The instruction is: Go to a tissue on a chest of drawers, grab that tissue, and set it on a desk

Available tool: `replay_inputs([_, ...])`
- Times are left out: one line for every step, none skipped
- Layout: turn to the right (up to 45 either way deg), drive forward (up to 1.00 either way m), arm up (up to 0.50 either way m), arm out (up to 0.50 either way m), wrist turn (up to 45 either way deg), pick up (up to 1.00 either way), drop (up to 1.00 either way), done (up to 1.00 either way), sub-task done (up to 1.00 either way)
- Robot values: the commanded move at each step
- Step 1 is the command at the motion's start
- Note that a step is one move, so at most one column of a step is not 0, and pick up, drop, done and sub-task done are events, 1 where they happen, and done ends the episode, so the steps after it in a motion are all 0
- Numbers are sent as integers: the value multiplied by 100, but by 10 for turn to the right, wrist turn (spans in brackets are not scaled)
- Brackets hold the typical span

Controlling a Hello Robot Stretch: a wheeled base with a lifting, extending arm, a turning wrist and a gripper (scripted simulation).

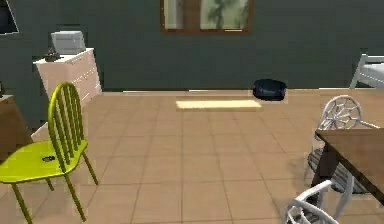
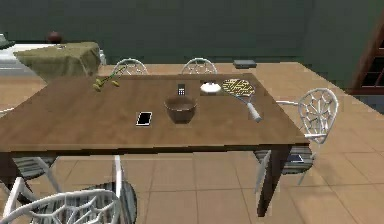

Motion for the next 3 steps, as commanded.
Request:
replay_inputs([0, 10, 0, 0, 0, 0, 0, 0, 0])
replay_inputs([-60, 0, 0, 0, 0, 0, 0, 0, 0])
replay_inputs([0, 100, 0, 0, 0, 0, 0, 0, 0])
